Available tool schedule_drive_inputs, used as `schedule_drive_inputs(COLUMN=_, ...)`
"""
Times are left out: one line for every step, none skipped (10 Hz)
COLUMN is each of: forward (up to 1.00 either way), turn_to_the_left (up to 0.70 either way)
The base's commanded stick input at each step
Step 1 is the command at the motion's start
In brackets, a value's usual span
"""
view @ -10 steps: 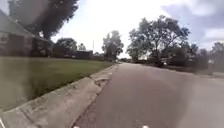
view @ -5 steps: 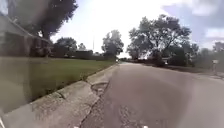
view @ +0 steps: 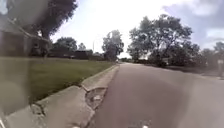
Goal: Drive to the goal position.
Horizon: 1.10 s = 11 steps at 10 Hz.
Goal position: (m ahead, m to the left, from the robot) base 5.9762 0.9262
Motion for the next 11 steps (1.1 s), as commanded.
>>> schedule_drive_inputs(forward=1.0, turn_to_the_left=0.0)
schedule_drive_inputs(forward=1.0, turn_to_the_left=-0.17)
schedule_drive_inputs(forward=1.0, turn_to_the_left=-0.37)
schedule_drive_inputs(forward=1.0, turn_to_the_left=-0.4)
schedule_drive_inputs(forward=1.0, turn_to_the_left=-0.39)
schedule_drive_inputs(forward=1.0, turn_to_the_left=-0.28)
schedule_drive_inputs(forward=1.0, turn_to_the_left=-0.14)
schedule_drive_inputs(forward=1.0, turn_to_the_left=-0.02)
schedule_drive_inputs(forward=1.0, turn_to_the_left=0.0)
schedule_drive_inputs(forward=1.0, turn_to_the_left=0.0)
schedule_drive_inputs(forward=1.0, turn_to_the_left=0.0)
